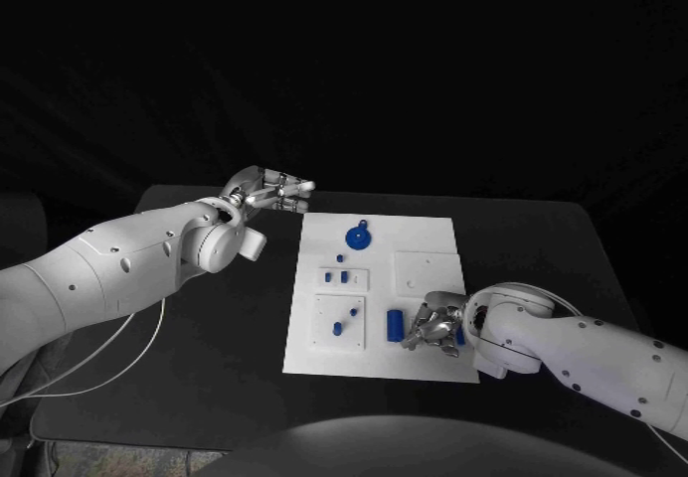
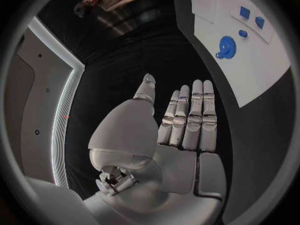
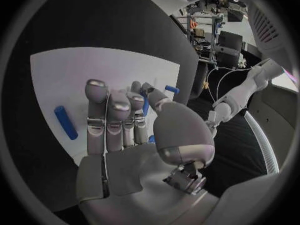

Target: Assemble the parts on the task board

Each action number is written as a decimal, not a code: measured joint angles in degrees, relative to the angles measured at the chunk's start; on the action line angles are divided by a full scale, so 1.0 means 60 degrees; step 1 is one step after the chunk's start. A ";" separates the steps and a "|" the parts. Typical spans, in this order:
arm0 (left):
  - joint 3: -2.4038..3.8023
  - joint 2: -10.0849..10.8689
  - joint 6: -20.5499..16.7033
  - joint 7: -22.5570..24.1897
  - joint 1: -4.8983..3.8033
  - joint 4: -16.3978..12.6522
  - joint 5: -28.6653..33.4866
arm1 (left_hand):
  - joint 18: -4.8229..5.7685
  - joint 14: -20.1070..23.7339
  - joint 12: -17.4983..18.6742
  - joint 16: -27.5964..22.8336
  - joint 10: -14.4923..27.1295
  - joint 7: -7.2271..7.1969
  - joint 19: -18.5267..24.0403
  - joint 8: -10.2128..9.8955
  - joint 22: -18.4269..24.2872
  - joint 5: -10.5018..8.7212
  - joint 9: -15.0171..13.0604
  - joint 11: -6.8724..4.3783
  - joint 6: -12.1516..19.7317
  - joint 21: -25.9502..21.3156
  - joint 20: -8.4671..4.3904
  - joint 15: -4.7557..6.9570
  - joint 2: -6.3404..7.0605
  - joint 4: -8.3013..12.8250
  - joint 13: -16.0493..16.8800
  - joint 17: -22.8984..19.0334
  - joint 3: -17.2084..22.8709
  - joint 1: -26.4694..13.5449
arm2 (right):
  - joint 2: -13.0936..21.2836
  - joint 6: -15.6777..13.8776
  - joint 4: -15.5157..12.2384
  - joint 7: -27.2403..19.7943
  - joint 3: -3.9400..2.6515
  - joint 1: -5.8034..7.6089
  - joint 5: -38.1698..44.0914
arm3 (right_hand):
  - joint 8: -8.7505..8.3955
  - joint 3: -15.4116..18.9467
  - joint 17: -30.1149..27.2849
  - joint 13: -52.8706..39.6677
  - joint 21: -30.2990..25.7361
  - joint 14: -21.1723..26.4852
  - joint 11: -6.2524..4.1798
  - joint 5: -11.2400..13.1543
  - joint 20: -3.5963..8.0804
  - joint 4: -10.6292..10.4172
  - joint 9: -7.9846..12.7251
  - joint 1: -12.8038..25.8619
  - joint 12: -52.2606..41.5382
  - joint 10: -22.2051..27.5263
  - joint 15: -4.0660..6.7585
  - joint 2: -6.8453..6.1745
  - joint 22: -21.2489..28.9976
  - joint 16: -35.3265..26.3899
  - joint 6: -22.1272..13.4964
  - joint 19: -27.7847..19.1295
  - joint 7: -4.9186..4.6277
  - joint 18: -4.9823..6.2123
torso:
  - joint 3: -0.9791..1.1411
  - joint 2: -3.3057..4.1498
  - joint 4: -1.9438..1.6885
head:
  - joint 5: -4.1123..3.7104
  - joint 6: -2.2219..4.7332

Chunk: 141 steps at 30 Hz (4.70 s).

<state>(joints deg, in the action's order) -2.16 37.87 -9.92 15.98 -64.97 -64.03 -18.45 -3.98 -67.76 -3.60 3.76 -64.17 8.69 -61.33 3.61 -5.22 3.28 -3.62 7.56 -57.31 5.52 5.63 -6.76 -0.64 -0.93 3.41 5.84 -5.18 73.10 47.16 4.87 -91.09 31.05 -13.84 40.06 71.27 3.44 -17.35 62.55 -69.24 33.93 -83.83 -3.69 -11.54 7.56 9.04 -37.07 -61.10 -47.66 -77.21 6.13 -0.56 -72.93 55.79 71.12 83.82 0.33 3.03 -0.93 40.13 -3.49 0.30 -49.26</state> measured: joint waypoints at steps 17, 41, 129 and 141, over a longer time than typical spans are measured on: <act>-0.0003 0.0000 0.0005 -0.0011 0.0001 0.0001 0.0000 | 0.0001 0.0000 0.0000 0.0000 0.0000 0.0000 0.0000 0.0000 0.0007 0.0000 0.0000 0.0000 0.0000 0.0000 0.0000 0.0000 0.0000 0.0000 0.0000 0.0000 0.0000 0.0001 | -0.0145 -0.0157 0.0146 0.0342 0.0001 -0.0027 0.0082 | 0.0000 -0.0769 -0.0071 -0.0001 0.0072 0.0001 0.0000 0.0850 0.0000 0.0055 -0.0366 0.0824 -0.0102 0.0001 -0.0001 0.0158 0.0002 0.0000 0.0000 0.0000 -0.0002 -0.0001 | -0.0011 -0.0001 -0.0012 | 0.0016 -0.0021; -0.0009 0.0026 0.0016 -0.0026 0.0003 0.0011 0.0000 | 0.0000 0.0000 0.0000 0.0000 0.0000 0.0000 0.0000 0.0000 0.0006 0.0000 0.0000 0.0000 0.0000 0.0000 0.0000 0.0000 0.0001 0.0000 0.0000 0.0000 0.0000 0.0001 | 0.0450 0.0163 -0.0178 0.0158 -0.0355 -0.0041 -0.0238 | 0.0000 0.0959 -0.0138 -0.0020 0.0072 0.0040 0.0001 0.0037 -0.0001 0.0040 0.0590 0.0201 -0.0147 0.0002 0.0031 -0.0109 0.0005 0.0000 -0.0274 0.0000 -0.0140 -0.0001 | 0.0006 -0.0002 0.0008 | -0.0069 0.0024; -0.0028 0.0121 0.0061 -0.0027 0.0008 -0.0032 0.0000 | 0.0000 0.0000 0.0000 0.0000 0.0000 0.0034 0.0000 0.0000 0.0053 0.0000 0.0000 0.0000 0.0034 0.0048 0.0000 0.0000 0.0004 -0.0053 0.0000 0.0006 0.0001 0.0004 | 0.0227 0.0393 0.0947 0.0831 -0.0894 -0.0608 0.2810 | 0.0130 -0.1477 0.0171 -0.0464 0.0255 0.0073 0.0271 -0.3112 -0.0102 -0.0475 -0.1497 0.0426 -0.0701 0.0109 -0.0140 -0.0794 -0.0338 0.0195 -0.0291 0.0034 -0.0395 0.0000 | -0.0040 -0.0034 0.0048 | -0.0303 0.0007; -0.0030 0.0126 0.0098 -0.0060 0.0008 -0.0032 0.0000 | 0.0000 0.0000 0.0000 0.0000 0.0000 0.0034 0.0000 0.0000 0.0053 0.0000 0.0000 0.0000 0.0034 0.0047 0.0000 0.0000 0.0004 -0.0053 0.0000 0.0006 0.0001 0.0004 | 0.0397 -0.0043 0.0713 0.0842 -0.0851 -0.0663 0.1899 | 0.0050 -0.1586 0.0170 -0.0419 0.0256 0.0081 0.0266 -0.3134 -0.0102 -0.0581 -0.1498 0.0604 -0.0664 0.0207 -0.0158 -0.0628 -0.0337 0.0195 -0.0551 0.0035 -0.0619 -0.0002 | -0.0028 -0.0030 0.0061 | -0.0294 0.0003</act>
<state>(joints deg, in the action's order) -2.34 38.63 -9.33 15.62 -64.92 -64.22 -18.45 -3.98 -67.76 -3.59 3.76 -64.17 8.89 -61.33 3.61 -4.90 3.28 -3.62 7.56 -57.11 5.80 5.63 -6.76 -0.62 -1.25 3.41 5.88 -5.17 73.12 49.54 4.62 -86.81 36.10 -18.94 36.08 82.67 3.74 -26.86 63.57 -71.75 35.47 -83.34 -2.10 -30.34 6.95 5.56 -46.06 -57.47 -51.64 -75.97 5.18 -4.32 -74.95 56.96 67.81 84.03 -3.39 3.02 -1.10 39.95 -3.12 -1.46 -49.24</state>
